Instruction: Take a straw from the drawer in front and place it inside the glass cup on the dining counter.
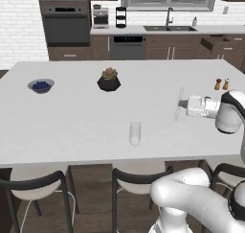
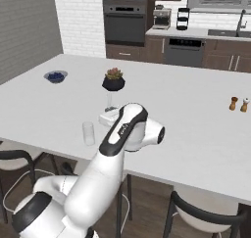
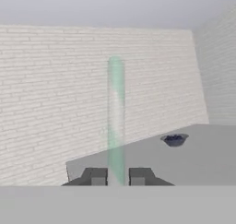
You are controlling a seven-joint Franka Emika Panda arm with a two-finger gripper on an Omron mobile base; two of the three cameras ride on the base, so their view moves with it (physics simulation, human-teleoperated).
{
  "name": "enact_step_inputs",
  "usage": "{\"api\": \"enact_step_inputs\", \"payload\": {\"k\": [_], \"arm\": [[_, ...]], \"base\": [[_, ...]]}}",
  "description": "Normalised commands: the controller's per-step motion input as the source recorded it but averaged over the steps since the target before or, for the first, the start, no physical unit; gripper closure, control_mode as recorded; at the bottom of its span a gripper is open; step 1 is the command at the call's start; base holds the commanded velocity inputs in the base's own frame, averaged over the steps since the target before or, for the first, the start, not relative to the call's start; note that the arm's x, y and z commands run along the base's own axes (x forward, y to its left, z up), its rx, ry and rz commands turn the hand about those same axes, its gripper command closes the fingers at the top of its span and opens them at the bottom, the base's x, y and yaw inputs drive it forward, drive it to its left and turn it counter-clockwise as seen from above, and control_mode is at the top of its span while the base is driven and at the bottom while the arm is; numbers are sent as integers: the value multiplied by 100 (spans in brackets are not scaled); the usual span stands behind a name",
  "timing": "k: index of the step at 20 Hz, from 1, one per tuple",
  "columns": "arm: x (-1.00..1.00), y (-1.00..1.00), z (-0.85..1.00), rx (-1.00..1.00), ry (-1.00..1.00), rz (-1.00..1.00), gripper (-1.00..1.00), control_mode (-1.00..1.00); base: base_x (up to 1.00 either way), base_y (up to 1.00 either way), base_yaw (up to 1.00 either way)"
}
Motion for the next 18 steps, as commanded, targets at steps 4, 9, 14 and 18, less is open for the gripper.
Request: {"api": "enact_step_inputs", "payload": {"k": [4, 9, 14, 18], "arm": [[16, 29, -3, 1, -2, 15, 100, -100], [0, 73, 0, -12, -3, 2, 100, -100], [0, 76, 0, -9, -8, 0, 100, -100], [0, 67, 7, 1, -2, 0, 100, -100]], "base": [[0, 0, 0], [0, 0, 0], [0, 0, 0], [0, 0, 0]]}}
